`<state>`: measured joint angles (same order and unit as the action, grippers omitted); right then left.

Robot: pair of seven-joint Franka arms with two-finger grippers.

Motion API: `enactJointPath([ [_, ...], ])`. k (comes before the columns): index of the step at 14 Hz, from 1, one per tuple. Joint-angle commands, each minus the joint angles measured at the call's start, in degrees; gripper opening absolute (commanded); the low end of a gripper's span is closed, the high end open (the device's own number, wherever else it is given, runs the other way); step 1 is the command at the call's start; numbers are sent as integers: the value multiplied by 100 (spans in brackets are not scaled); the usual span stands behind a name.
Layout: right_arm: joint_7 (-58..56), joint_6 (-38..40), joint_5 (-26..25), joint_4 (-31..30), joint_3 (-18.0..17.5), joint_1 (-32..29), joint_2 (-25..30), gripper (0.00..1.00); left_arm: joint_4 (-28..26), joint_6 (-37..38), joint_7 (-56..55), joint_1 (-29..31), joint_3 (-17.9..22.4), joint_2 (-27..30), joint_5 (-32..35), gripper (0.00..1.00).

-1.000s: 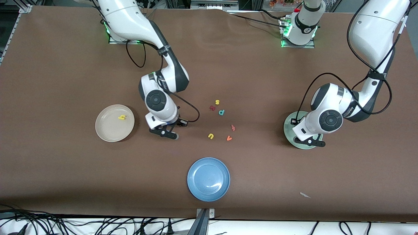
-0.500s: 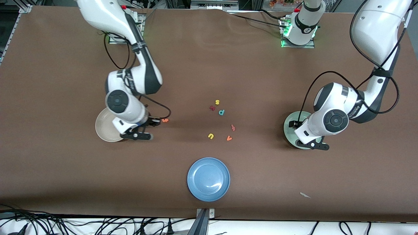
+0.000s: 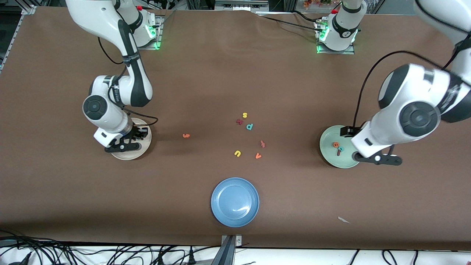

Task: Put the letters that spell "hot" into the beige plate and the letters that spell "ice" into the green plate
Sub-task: 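Lower the blue o onto the beige plate while the left gripper withdraws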

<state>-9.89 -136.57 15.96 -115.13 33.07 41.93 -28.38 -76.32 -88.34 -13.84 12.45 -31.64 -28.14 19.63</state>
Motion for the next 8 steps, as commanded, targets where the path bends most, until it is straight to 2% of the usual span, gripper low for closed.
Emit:
enactJointPath([
  [1, -522, -290, 118, -264, 50, -106, 149, 38, -23, 133, 83, -119, 218, 746, -363, 100],
  [2, -427, -309, 162, -256, 50, -150, 140, 77, -93, 141, 83, -329, 594, 1097, -660, 100],
  [3, -287, -265, 371, -221, 41, -159, 140, 100, -233, 142, 92, -653, 1137, 1439, -1072, 100],
  [4, 141, -265, 530, -195, -54, -72, 149, 100, -347, 133, 249, -969, 1804, 1713, -1589, 100],
  [6, 976, -282, 540, -107, -344, 52, 132, 100, -863, 37, 862, -1348, 2379, 2178, -1665, 100],
  [8, 1794, -422, 540, -62, -626, 131, 88, 100, -1610, -401, 901, -1525, 2662, 2732, -1717, 100],
])
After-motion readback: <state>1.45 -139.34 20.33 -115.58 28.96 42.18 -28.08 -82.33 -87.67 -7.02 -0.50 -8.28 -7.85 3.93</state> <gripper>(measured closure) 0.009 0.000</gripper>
